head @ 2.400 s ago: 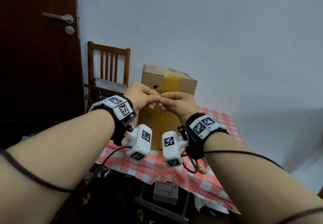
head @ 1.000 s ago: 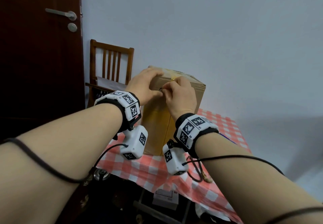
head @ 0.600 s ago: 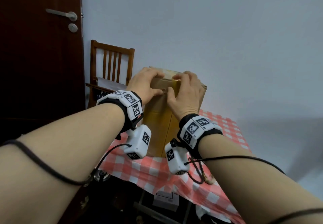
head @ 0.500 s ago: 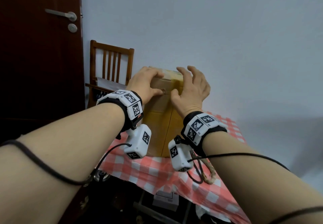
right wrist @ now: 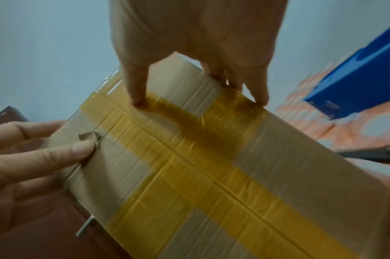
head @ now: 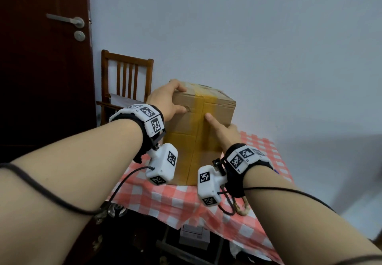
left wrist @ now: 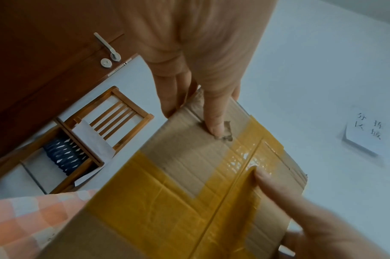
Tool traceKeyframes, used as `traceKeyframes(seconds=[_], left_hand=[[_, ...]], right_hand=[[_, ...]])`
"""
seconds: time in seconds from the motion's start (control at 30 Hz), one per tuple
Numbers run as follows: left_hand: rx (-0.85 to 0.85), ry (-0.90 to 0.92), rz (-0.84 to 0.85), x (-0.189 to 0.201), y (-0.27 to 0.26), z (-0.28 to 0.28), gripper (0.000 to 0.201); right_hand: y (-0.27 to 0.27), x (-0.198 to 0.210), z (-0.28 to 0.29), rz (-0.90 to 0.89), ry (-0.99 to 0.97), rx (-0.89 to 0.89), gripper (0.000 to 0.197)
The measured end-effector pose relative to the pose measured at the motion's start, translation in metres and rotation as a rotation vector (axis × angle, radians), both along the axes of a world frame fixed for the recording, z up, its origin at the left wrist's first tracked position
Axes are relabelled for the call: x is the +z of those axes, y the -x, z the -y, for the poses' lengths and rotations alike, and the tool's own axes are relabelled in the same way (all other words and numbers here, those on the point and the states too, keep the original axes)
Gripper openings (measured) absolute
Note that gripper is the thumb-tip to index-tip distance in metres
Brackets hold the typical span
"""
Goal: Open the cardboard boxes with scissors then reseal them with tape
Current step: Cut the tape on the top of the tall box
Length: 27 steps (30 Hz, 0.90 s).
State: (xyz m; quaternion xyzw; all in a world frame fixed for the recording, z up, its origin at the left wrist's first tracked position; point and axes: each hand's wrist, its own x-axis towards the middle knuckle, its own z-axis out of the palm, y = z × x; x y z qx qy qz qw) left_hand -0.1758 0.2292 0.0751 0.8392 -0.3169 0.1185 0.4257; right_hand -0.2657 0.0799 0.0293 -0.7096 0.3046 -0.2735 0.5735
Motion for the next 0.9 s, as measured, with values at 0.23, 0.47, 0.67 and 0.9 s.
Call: traceKeyframes(seconds=[0.23, 0.47, 0.67, 0.9], left_hand=[[0.050, 0.136, -0.047, 0.018, 0.009, -0.022, 0.048], [0.107, 0.320, -0.240, 0.047, 0.028, -0.051, 0.051], [0.098, 0.326, -0.592, 0.037, 0.041, -0.067, 0.059], [0.232, 0.259, -0.685, 0.017, 0.035, -0.079, 0.059]], right_hand=[[0.000, 0.023, -0.006, -0.024, 0.237, 0.010, 0.068], [0.003, 0.089, -0.023, -0.029, 0.546, 0.039, 0.065], [0.010, 0.100, -0.036, -0.179, 0.690, 0.195, 0.078], [0.008, 0.076, -0.051, -0.562, 0.941, 0.372, 0.090]])
